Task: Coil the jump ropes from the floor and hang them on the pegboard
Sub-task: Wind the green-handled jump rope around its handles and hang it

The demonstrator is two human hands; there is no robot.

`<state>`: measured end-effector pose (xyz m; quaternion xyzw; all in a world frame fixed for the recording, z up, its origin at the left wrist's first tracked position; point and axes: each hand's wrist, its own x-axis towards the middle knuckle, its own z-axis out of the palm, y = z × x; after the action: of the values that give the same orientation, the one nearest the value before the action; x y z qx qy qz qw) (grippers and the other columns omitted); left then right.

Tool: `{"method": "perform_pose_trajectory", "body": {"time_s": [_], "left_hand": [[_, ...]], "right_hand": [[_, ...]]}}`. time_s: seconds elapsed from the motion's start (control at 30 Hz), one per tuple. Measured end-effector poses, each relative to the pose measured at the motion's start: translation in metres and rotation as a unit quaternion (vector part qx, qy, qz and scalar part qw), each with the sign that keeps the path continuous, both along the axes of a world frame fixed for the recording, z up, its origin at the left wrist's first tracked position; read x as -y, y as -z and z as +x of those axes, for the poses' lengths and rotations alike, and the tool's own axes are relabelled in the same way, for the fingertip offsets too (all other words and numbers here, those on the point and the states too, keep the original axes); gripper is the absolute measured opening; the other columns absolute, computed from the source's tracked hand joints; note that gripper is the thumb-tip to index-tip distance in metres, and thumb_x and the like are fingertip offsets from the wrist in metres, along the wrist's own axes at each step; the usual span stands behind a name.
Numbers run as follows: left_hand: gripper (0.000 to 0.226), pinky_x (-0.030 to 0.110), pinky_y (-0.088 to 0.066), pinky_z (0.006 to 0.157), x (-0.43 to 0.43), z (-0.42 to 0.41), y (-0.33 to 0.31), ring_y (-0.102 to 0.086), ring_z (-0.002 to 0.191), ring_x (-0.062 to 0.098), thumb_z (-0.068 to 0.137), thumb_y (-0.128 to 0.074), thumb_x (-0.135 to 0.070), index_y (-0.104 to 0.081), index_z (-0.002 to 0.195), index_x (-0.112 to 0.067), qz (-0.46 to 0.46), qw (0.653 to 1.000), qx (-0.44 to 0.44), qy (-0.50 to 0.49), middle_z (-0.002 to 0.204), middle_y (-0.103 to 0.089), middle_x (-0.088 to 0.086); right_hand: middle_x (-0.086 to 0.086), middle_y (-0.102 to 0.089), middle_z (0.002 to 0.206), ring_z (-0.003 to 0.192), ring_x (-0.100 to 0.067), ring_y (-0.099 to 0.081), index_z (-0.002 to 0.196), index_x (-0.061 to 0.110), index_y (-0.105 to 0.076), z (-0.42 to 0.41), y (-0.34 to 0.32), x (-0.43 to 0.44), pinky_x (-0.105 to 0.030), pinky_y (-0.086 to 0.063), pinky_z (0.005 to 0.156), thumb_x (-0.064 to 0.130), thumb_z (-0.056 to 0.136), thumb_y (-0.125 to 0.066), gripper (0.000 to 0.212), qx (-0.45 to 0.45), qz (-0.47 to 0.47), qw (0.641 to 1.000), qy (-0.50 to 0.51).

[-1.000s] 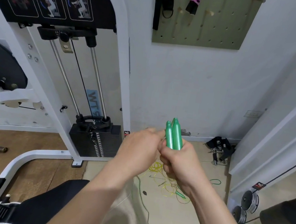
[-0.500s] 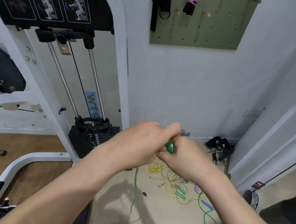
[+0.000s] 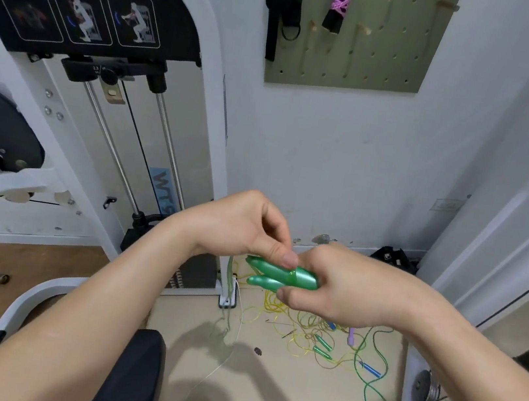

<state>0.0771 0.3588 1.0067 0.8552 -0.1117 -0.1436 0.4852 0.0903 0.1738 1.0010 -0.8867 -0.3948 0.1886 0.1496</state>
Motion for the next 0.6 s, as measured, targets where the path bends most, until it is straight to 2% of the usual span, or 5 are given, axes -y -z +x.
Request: {"method": "perform_pose_trajectory", "body": {"time_s": [0.13, 0.27, 0.4, 0.5, 0.6], "left_hand": [[0.048, 0.019, -0.027, 0.043, -0.005, 0.003, 0.019, -0.041, 0.042, 0.007, 0.049, -0.086, -0.057, -0.068, 0.060, -0.014, -0.153, 0.984, -0.089, 0.024, 0.048, -0.053, -0.002], [0.041, 0.020, -0.013, 0.038, 0.005, 0.001, 0.032, -0.034, 0.036, 0.004, 0.063, -0.083, -0.046, -0.059, 0.053, -0.014, -0.304, 0.945, -0.112, -0.037, 0.045, -0.045, -0.004], [0.043, 0.015, -0.009, 0.036, 0.014, -0.005, 0.044, -0.024, 0.034, 0.001, 0.094, -0.048, -0.001, -0.063, 0.058, -0.019, -0.369, 0.917, -0.078, -0.128, 0.045, -0.034, -0.004], [0.010, 0.014, -0.012, 0.036, 0.022, -0.013, 0.050, -0.024, 0.037, 0.003, 0.086, -0.062, -0.016, -0.069, 0.079, -0.015, -0.392, 0.904, -0.035, -0.169, 0.047, -0.033, -0.004], [0.012, 0.017, -0.020, 0.042, 0.027, -0.019, 0.053, -0.026, 0.045, 0.007, 0.080, -0.065, -0.023, -0.073, 0.075, -0.016, -0.322, 0.918, 0.032, -0.230, 0.050, -0.035, -0.004]], "right_hand": [[-0.004, -0.046, 0.056, 0.046, -0.011, -0.040, 0.075, 0.010, -0.056, -0.003, -0.012, 0.003, -0.034, -0.040, 0.049, 0.043, 0.086, -0.058, 0.034, -0.004, 0.042, 0.999, -0.025], [0.001, -0.036, 0.052, 0.046, -0.010, -0.031, 0.068, 0.008, -0.047, -0.001, -0.010, 0.005, -0.035, -0.031, 0.048, 0.035, 0.087, -0.060, 0.035, 0.006, 0.137, 0.990, -0.014], [0.006, -0.034, 0.050, 0.044, -0.008, -0.028, 0.067, 0.007, -0.051, 0.001, 0.010, 0.002, -0.025, -0.026, 0.044, 0.033, 0.084, -0.061, 0.033, -0.052, 0.297, 0.950, 0.083], [0.009, -0.035, 0.045, 0.041, -0.006, -0.028, 0.070, -0.001, -0.050, 0.007, 0.027, -0.003, -0.022, -0.024, 0.042, 0.035, 0.079, -0.057, 0.038, -0.121, 0.430, 0.875, 0.185], [0.010, -0.032, 0.050, 0.045, -0.004, -0.027, 0.066, 0.005, -0.051, 0.007, 0.035, -0.006, -0.021, -0.024, 0.045, 0.036, 0.082, -0.058, 0.036, -0.048, 0.424, 0.882, 0.201]]}}
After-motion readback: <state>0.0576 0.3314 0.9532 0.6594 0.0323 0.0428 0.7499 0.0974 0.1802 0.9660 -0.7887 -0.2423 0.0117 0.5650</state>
